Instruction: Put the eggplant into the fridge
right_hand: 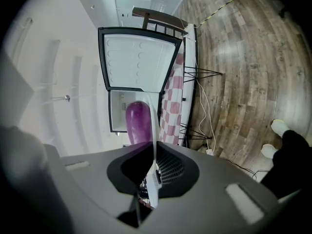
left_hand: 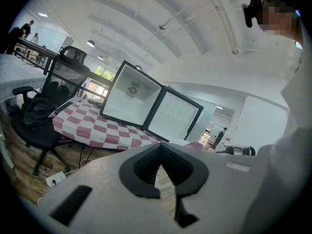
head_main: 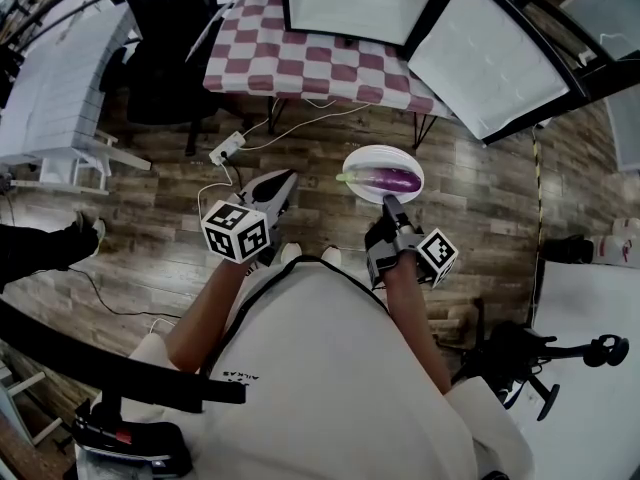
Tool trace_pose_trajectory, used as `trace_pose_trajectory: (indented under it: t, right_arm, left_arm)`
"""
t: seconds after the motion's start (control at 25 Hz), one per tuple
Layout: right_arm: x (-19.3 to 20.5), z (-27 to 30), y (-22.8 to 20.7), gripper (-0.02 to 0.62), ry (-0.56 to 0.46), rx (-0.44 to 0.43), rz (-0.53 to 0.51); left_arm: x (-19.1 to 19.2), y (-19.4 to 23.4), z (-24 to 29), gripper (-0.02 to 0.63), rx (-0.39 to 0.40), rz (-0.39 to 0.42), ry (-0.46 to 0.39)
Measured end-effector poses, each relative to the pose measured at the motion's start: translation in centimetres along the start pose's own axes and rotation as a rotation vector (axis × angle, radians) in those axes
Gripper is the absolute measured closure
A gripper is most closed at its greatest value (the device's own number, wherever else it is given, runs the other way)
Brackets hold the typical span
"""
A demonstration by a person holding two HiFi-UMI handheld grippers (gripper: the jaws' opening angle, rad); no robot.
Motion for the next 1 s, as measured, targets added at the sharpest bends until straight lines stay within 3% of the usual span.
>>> trace_pose_trajectory:
  t: [1.0]
  right_arm:
    - [6.2, -0.6, 1.5, 0.571, -0.076, -0.022, -0.014]
  left_arm:
    - [0.6, 4.8, -6.7, 0.6, 0.035, -0.024, 0.015]
Point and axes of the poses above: the fingertips, and each gripper's own axes: z forward along the fingers, y to its left, x out of its underside, the point moved 5 cm from there along -z, backward along the fingers, and after that the axes turned 10 degrees about -z, right-handed, at the moved point
